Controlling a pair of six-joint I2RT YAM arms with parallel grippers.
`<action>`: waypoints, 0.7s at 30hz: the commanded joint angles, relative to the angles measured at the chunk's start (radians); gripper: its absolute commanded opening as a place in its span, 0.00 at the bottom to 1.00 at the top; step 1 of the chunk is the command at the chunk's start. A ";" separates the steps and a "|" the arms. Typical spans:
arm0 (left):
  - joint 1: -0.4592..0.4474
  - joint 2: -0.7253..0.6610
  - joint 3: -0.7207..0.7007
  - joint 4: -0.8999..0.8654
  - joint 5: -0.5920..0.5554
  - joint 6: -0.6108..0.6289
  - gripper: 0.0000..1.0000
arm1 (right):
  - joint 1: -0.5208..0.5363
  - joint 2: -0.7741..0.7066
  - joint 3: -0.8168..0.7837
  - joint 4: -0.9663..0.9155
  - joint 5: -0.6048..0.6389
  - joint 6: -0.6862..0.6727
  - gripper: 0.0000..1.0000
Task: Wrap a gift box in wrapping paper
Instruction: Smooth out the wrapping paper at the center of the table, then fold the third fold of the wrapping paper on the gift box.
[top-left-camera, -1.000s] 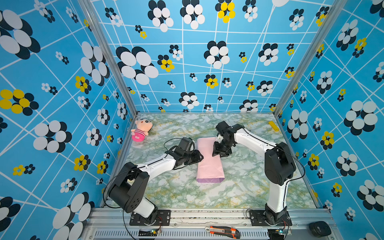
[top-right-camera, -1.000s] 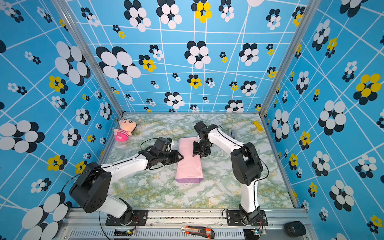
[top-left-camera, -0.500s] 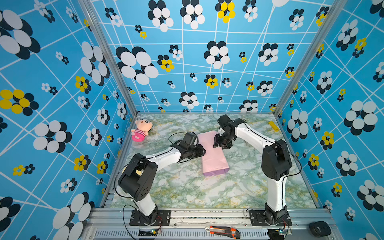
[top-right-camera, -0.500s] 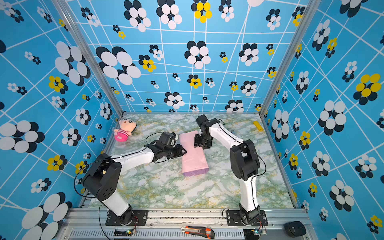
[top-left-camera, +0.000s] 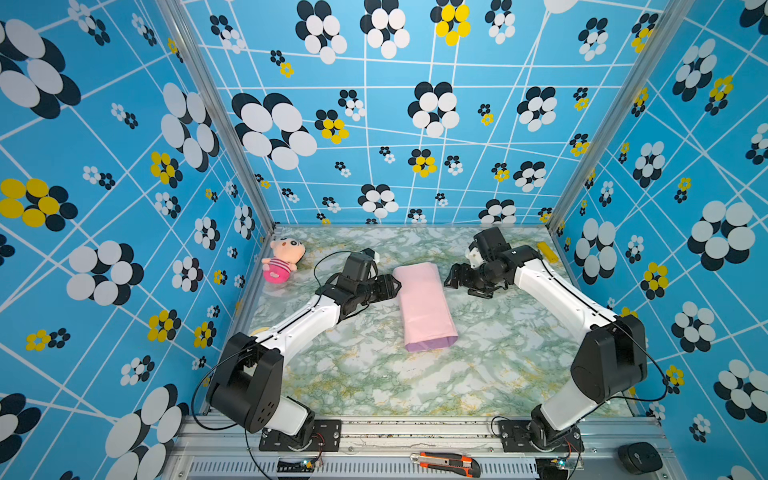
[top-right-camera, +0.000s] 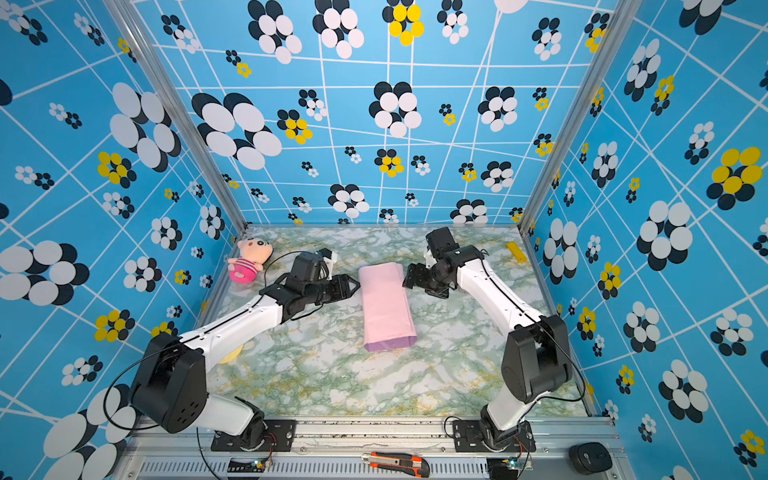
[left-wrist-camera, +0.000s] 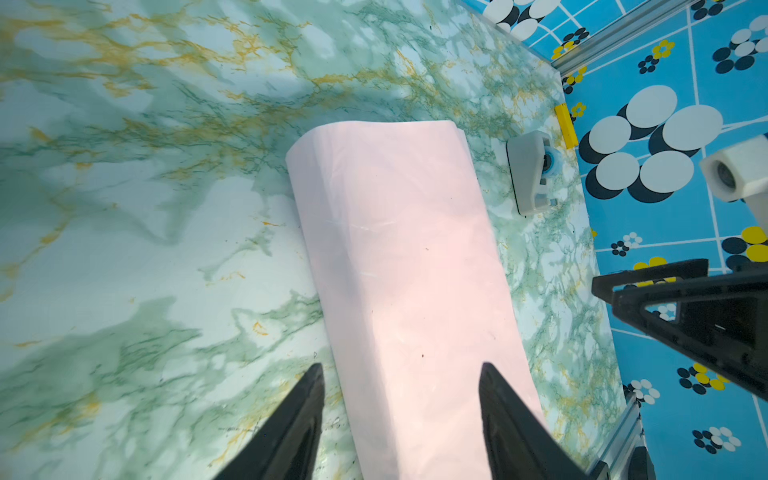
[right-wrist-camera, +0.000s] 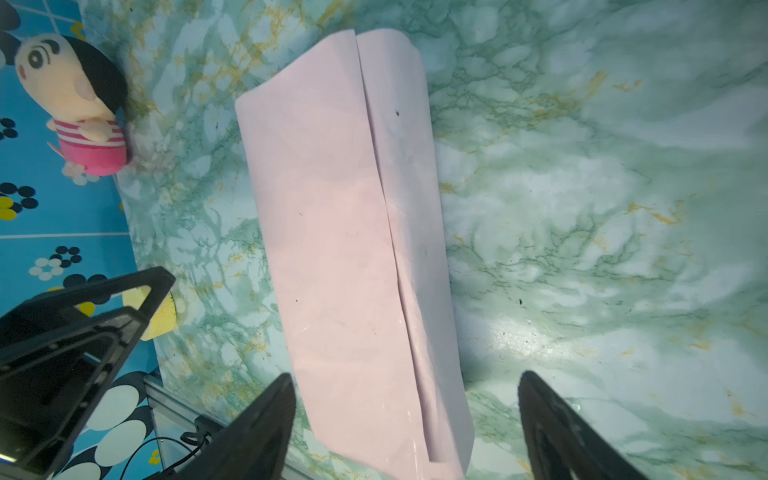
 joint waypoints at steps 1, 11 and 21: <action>0.009 -0.028 -0.065 -0.019 0.005 -0.015 0.61 | 0.014 0.094 -0.006 0.085 -0.103 -0.032 0.86; 0.027 -0.074 -0.112 -0.034 -0.020 -0.001 0.61 | 0.075 0.231 0.039 0.121 -0.169 -0.023 0.85; 0.031 -0.055 -0.027 -0.080 0.003 0.216 0.61 | 0.120 0.151 -0.048 0.199 -0.152 0.068 0.84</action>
